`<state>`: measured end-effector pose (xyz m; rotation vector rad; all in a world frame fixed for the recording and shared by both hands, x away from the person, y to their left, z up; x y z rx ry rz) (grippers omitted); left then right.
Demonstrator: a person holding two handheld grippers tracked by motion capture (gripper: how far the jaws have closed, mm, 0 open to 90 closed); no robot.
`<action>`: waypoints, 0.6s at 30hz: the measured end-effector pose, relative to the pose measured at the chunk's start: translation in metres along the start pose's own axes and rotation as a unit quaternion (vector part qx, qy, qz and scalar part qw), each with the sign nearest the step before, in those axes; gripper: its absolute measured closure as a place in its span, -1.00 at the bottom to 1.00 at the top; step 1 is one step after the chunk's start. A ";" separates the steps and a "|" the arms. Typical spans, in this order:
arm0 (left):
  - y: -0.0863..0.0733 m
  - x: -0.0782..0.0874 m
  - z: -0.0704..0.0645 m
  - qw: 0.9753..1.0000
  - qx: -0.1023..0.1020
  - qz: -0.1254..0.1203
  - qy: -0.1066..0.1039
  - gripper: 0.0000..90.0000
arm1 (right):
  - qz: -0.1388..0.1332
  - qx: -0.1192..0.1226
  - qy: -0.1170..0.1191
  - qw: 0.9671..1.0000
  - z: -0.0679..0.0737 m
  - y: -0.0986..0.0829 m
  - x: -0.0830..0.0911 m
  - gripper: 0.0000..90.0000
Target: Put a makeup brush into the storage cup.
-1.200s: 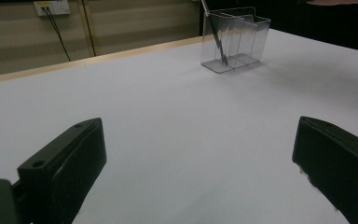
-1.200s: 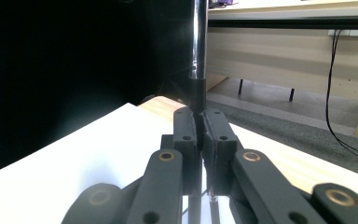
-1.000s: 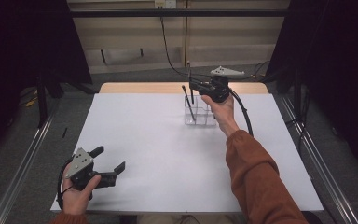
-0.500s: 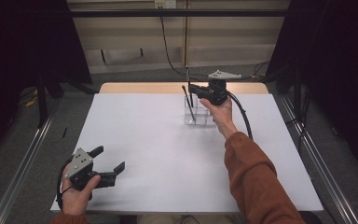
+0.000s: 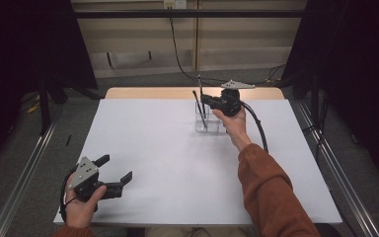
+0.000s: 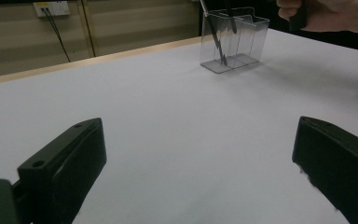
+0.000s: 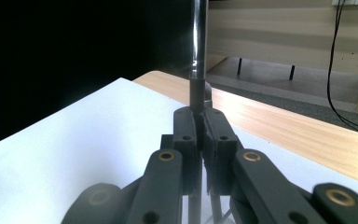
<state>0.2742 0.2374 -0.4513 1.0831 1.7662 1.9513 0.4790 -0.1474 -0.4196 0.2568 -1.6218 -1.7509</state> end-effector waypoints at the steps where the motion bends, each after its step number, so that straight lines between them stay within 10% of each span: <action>1: 0.000 0.000 0.000 1.000 0.002 -0.001 0.001 -0.94 | 0.001 0.001 0.000 1.000 0.000 -0.001 -0.001 0.88; 18: 0.000 0.000 0.000 1.000 0.000 0.000 0.000 -0.94 | 0.005 -0.006 -0.004 1.000 -0.002 -0.014 -0.003 0.88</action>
Point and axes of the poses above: each handheld gripper's, and its own axes: x roughly backward along the jaws, y roughly out of its top, z roughly to its left, the point moved 3 cm from there along -x, roughly forward along the jaws, and after that the axes turned 3 degrees about -y, right-handed, at the moved point
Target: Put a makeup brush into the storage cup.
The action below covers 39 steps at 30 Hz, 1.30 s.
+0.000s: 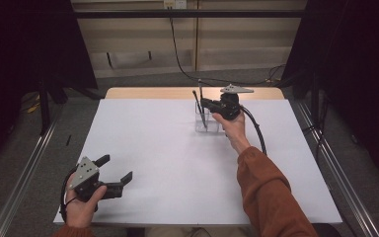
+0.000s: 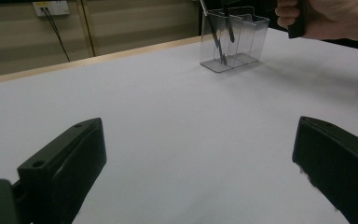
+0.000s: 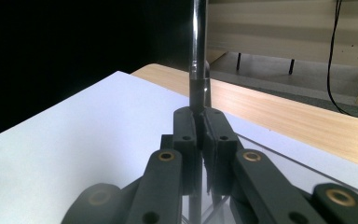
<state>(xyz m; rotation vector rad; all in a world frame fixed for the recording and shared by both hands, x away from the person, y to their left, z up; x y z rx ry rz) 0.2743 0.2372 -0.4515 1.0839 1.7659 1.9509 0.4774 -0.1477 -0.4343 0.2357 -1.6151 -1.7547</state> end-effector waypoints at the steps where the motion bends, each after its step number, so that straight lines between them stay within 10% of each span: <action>1: 0.000 0.000 0.000 1.000 -0.001 0.001 0.001 -0.94 | 0.002 -0.001 -0.001 1.000 0.000 -0.001 0.000 0.88; 24: 0.001 -0.001 0.000 1.000 0.000 0.000 0.000 -0.94 | 0.000 -0.006 0.001 1.000 -0.005 -0.001 0.009 0.65; 39: 0.002 -0.010 0.001 1.000 0.006 0.004 -0.003 -0.94 | -0.007 -0.003 -0.003 1.000 -0.008 0.000 0.021 -0.51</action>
Point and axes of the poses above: each handheld gripper's, and its own axes: x roughly backward along the jaws, y roughly out of its top, z roughly to its left, the point moved 3 cm from there along -x, roughly forward along the jaws, and after that the axes turned 3 degrees about -y, right-handed, at the moved point
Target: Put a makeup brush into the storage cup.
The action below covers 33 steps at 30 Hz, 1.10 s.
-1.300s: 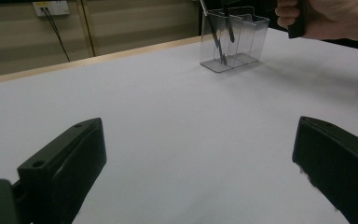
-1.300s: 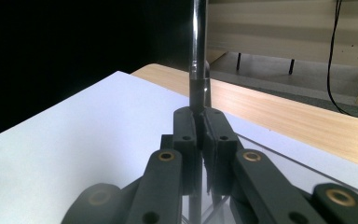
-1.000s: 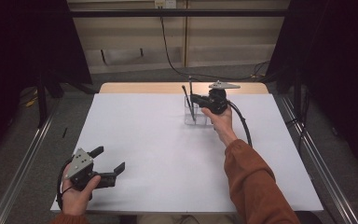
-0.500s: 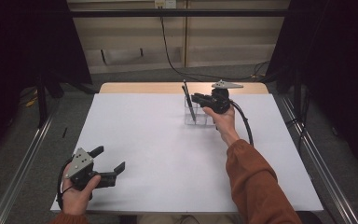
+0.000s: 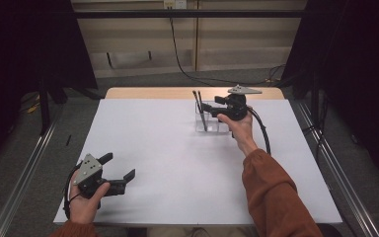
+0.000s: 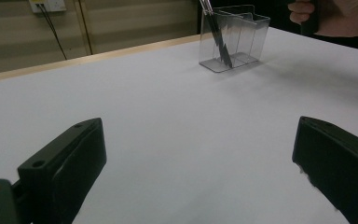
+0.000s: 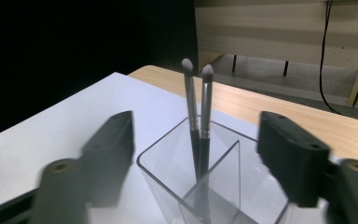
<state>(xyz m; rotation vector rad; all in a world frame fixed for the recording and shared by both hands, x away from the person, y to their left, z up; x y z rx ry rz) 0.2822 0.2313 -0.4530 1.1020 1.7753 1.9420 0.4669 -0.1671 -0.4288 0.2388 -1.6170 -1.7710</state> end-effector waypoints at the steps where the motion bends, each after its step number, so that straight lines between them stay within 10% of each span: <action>1: 0.000 0.000 0.000 1.000 0.000 0.001 0.000 -0.94 | -0.001 -0.003 0.000 1.000 -0.001 -0.001 0.001 -0.57; 7: 0.000 0.001 0.000 1.000 -0.001 0.000 0.002 -0.94 | -0.008 0.001 0.000 1.000 -0.004 -0.003 0.009 -0.83; 33: -0.001 0.005 -0.001 1.000 -0.001 -0.006 0.004 -0.94 | -0.024 0.001 -0.022 0.999 -0.013 -0.016 0.053 -0.87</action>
Point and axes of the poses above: each handheld gripper's, and its own axes: x roughly backward along the jaws, y roughly out of its top, z roughly to its left, the point moved 3 cm from there along -x, roughly forward along the jaws, and after that the axes turned 3 degrees about -y, right-handed, at the moved point
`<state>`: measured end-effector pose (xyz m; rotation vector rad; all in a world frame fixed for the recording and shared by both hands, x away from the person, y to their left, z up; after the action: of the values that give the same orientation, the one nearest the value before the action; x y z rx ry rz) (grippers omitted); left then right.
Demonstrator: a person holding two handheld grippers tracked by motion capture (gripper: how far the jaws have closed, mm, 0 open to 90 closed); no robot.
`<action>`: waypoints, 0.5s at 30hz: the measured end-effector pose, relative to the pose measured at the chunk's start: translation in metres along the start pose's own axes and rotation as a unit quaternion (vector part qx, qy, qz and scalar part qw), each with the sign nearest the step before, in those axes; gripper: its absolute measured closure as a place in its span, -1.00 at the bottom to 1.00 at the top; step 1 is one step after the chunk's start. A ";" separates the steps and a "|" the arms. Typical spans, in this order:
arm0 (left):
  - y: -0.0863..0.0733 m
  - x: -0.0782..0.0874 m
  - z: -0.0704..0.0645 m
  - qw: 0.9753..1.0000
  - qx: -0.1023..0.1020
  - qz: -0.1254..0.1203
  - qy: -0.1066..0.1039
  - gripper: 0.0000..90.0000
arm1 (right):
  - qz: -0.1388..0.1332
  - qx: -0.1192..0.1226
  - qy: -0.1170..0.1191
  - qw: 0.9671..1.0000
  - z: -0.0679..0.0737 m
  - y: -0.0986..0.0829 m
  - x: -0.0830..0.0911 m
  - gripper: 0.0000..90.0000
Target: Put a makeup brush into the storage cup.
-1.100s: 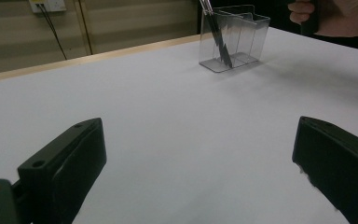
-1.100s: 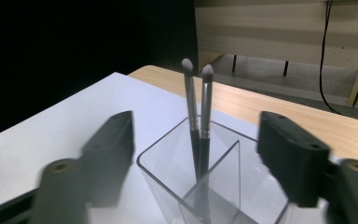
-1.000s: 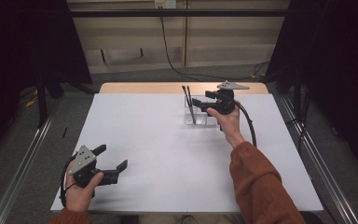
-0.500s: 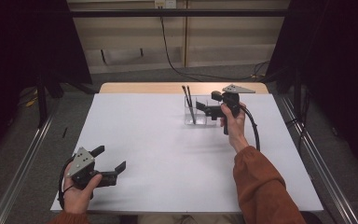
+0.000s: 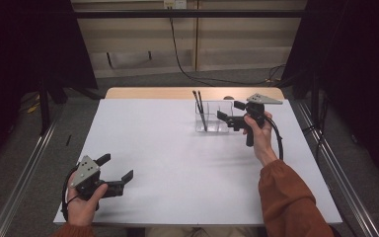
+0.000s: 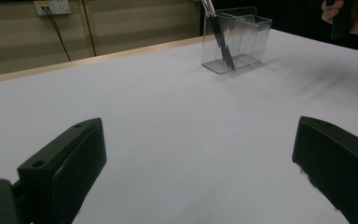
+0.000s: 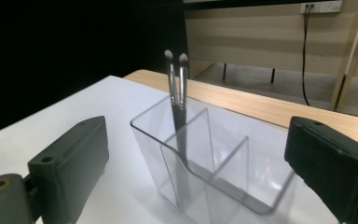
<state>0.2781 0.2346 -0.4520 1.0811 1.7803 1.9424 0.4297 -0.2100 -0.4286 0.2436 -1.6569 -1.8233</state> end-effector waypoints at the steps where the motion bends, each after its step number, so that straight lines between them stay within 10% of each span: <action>1: 0.000 0.000 0.000 1.000 -0.001 0.001 0.001 -0.94 | -0.002 0.001 -0.001 1.000 -0.001 0.000 0.003 -0.87; 15: 0.001 -0.001 0.001 1.000 -0.001 -0.007 -0.003 -0.94 | 0.006 0.018 -0.012 1.000 -0.003 -0.011 0.037 -0.93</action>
<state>0.2796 0.2343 -0.4509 1.0711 1.7769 1.9310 0.3990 -0.2342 -0.4289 0.2272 -1.7055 -1.7946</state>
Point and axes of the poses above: each handheld gripper's, and its own axes: x roughly backward along the jaws, y roughly out of its top, z roughly to its left, the point moved 3 cm from there along -x, roughly forward along the jaws, and after that the axes turned 3 degrees about -y, right-handed, at the moved point
